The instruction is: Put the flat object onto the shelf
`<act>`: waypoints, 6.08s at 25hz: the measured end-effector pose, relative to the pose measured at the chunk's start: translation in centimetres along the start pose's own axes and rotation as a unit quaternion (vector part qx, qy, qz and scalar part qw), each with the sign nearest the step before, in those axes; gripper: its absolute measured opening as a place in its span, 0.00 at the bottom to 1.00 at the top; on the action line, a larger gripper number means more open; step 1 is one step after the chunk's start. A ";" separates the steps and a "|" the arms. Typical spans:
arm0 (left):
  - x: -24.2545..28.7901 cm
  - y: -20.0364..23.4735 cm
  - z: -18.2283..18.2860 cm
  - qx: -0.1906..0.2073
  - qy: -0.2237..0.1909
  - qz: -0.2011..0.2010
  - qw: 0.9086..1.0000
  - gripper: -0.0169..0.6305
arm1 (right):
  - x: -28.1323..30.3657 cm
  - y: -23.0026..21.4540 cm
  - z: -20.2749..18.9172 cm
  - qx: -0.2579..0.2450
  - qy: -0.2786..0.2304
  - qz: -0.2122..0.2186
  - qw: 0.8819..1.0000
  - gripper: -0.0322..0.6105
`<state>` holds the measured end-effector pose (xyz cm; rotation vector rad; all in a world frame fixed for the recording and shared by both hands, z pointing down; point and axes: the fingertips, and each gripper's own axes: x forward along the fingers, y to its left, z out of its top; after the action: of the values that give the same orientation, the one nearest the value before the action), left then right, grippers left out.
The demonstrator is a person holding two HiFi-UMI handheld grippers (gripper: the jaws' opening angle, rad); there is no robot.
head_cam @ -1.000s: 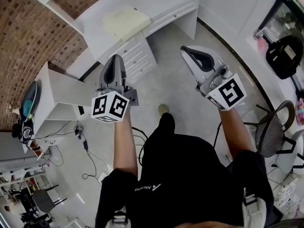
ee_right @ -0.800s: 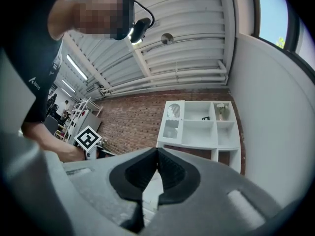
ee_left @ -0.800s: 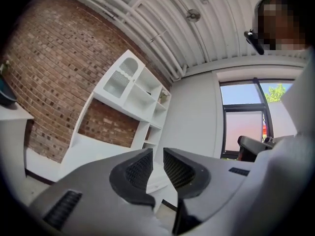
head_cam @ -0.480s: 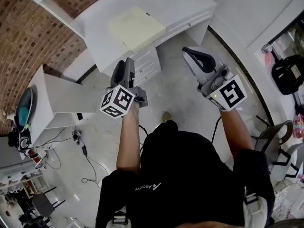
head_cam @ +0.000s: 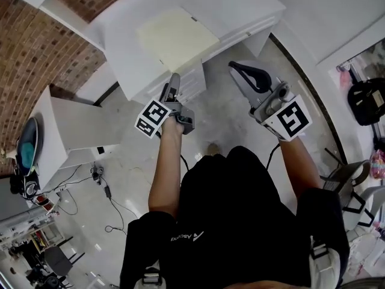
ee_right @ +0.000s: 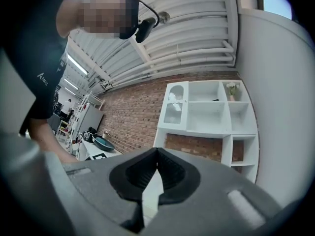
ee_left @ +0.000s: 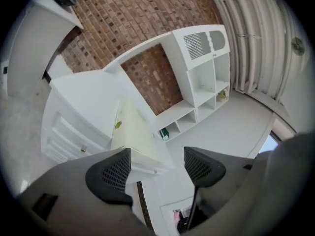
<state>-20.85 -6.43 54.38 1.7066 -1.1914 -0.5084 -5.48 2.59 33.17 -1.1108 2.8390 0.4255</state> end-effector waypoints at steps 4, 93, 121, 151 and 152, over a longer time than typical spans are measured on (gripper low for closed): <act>3.5 2.7 -0.9 -0.054 0.013 0.017 0.998 0.56 | 1.2 -1.8 -1.5 0.003 0.010 0.007 1.000 0.05; 15.9 -31.8 9.6 -0.194 -0.088 -0.167 0.963 0.46 | 1.0 -24.4 1.0 -0.180 0.002 0.043 0.983 0.08; 24.9 -38.7 16.8 -0.161 -0.048 -0.208 0.963 0.45 | 14.6 -34.7 5.2 -0.576 0.039 -0.035 0.816 0.65; 34.0 -38.1 30.7 -0.120 0.002 -0.266 0.957 0.54 | 38.0 -42.3 2.1 -0.626 0.111 -0.071 0.768 0.49; 34.1 -38.2 30.9 -0.109 -0.003 -0.270 0.957 0.55 | 38.2 -42.5 2.1 -0.623 0.112 -0.070 0.771 0.49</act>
<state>-10.98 -48.51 12.99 1.8269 -0.6266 -0.9383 -5.13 -51.75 15.29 -1.4779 2.3580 2.4977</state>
